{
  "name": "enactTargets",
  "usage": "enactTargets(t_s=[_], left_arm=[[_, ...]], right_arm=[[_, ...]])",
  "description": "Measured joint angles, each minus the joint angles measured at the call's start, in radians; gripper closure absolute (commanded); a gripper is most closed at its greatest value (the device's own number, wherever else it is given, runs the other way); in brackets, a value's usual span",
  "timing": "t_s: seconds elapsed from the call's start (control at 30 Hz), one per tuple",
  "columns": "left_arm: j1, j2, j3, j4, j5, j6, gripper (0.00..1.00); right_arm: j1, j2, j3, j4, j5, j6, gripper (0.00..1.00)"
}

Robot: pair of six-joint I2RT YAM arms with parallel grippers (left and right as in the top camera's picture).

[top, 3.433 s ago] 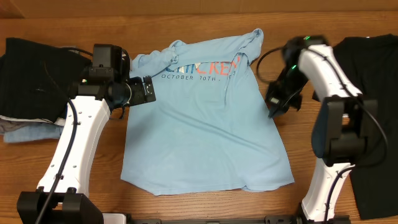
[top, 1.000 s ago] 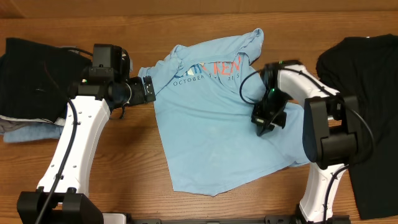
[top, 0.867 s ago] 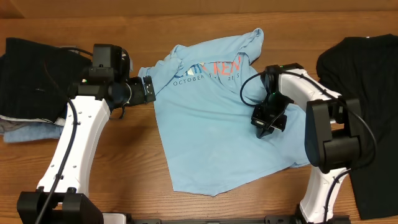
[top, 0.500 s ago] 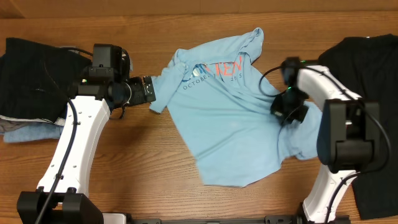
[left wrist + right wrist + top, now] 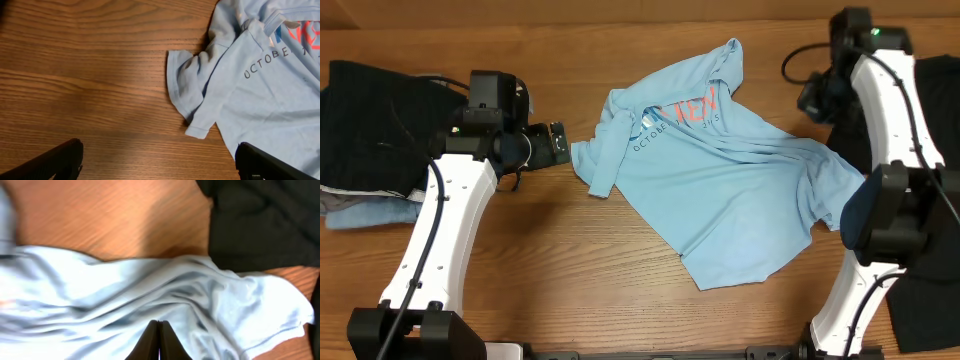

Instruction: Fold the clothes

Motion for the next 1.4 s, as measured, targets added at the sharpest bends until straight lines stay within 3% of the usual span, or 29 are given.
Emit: enactTargets(t_s=[0.27, 0.57, 0.67, 0.73, 0.8, 0.83, 1.03, 1.2, 1.3, 1.33, 1.37, 1.4], left_arm=[[0.0, 0.0, 0.0, 0.0, 0.0, 0.0, 0.0], [0.0, 0.0, 0.0, 0.0, 0.0, 0.0, 0.0], [0.0, 0.0, 0.0, 0.0, 0.0, 0.0, 0.0], [0.0, 0.0, 0.0, 0.0, 0.0, 0.0, 0.0], [0.0, 0.0, 0.0, 0.0, 0.0, 0.0, 0.0], [0.0, 0.0, 0.0, 0.0, 0.0, 0.0, 0.0], [0.0, 0.0, 0.0, 0.027, 0.0, 0.0, 0.0], [0.0, 0.0, 0.0, 0.068, 0.003, 0.001, 0.0], [-0.002, 0.0, 0.0, 0.114, 0.078, 0.063, 0.0], [-0.008, 0.0, 0.0, 0.119, 0.1, 0.078, 0.37], [-0.028, 0.0, 0.0, 0.13, 0.117, 0.103, 0.57], [-0.044, 0.004, 0.0, 0.136, 0.118, 0.133, 0.64]], right_arm=[[-0.008, 0.0, 0.07, 0.006, -0.282, -0.19, 0.96], [0.186, 0.0, 0.02, 0.276, -0.314, -0.014, 0.96], [0.251, 0.0, -0.036, 0.273, -0.247, 0.06, 0.65], [0.267, 0.001, -0.053, 0.242, -0.206, 0.089, 0.54], [0.26, 0.001, -0.056, 0.217, -0.176, 0.103, 0.1], [0.251, 0.001, -0.056, 0.203, -0.164, 0.111, 0.0], [0.127, 0.001, -0.056, 0.097, -0.134, 0.121, 0.0], [0.037, 0.001, -0.056, 0.113, -0.12, 0.123, 0.0], [0.021, 0.001, -0.056, 0.121, -0.119, 0.122, 0.0], [0.02, 0.001, -0.056, 0.121, -0.119, 0.123, 0.0], [0.02, 0.001, -0.056, 0.121, -0.119, 0.122, 0.0], [0.02, 0.001, -0.056, 0.122, -0.119, 0.122, 0.0]])
